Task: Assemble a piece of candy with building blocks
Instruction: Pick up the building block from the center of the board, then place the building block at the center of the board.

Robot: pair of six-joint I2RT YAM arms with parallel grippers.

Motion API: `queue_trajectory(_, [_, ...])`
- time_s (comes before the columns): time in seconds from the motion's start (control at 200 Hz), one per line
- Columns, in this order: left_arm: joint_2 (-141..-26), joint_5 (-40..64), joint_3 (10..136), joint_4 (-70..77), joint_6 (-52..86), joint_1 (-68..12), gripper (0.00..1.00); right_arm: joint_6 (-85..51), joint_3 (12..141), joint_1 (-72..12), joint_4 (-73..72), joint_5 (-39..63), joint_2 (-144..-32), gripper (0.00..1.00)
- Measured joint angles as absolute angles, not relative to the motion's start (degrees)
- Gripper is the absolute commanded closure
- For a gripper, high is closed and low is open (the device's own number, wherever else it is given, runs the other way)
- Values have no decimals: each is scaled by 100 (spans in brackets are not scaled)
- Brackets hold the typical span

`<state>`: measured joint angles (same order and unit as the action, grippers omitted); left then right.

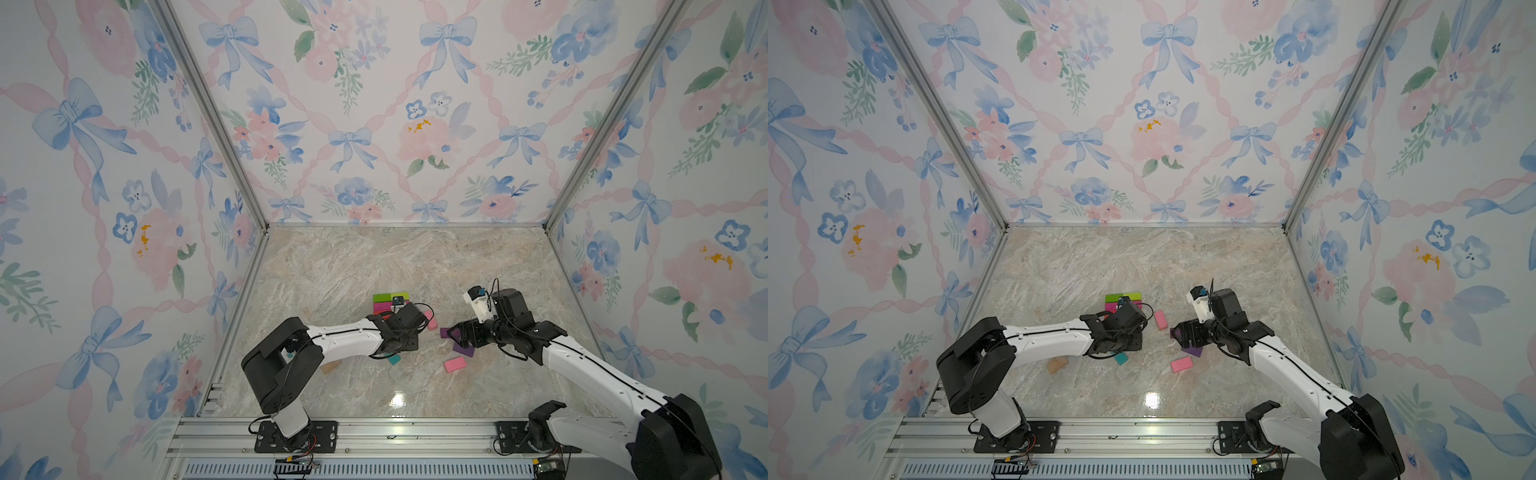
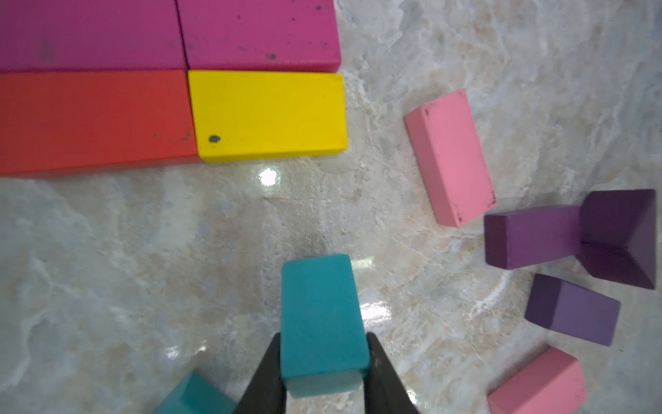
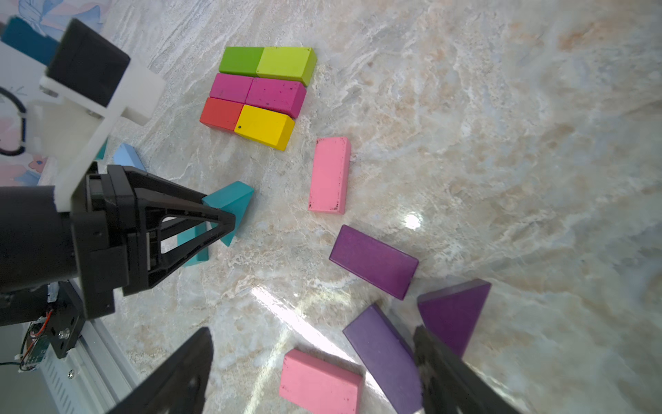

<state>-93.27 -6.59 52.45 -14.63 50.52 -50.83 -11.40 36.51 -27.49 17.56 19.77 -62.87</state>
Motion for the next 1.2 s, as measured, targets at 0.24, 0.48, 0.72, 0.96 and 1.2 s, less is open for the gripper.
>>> queue_trajectory(0.24, [-7990,943,4692,-1319,4165,-3760,87,-698,3621,-3830,1092,1970,-6095,6])
queue_trajectory(0.48, [-7341,2338,4213,-1293,3588,-3129,89,45,3739,-4370,-80,2191,-6875,5])
queue_trajectory(0.72, [-6980,3162,3898,-1295,3336,-2650,88,683,4486,-4438,-506,2539,-8062,5])
queue_trajectory(0.96, [-6941,3487,3813,-1293,3299,-2617,89,969,4856,-4617,-674,2773,-8479,8])
queue_trajectory(1.2, [-6893,3627,3813,-1293,3299,-2582,89,1177,5118,-4748,-565,2788,-8794,10])
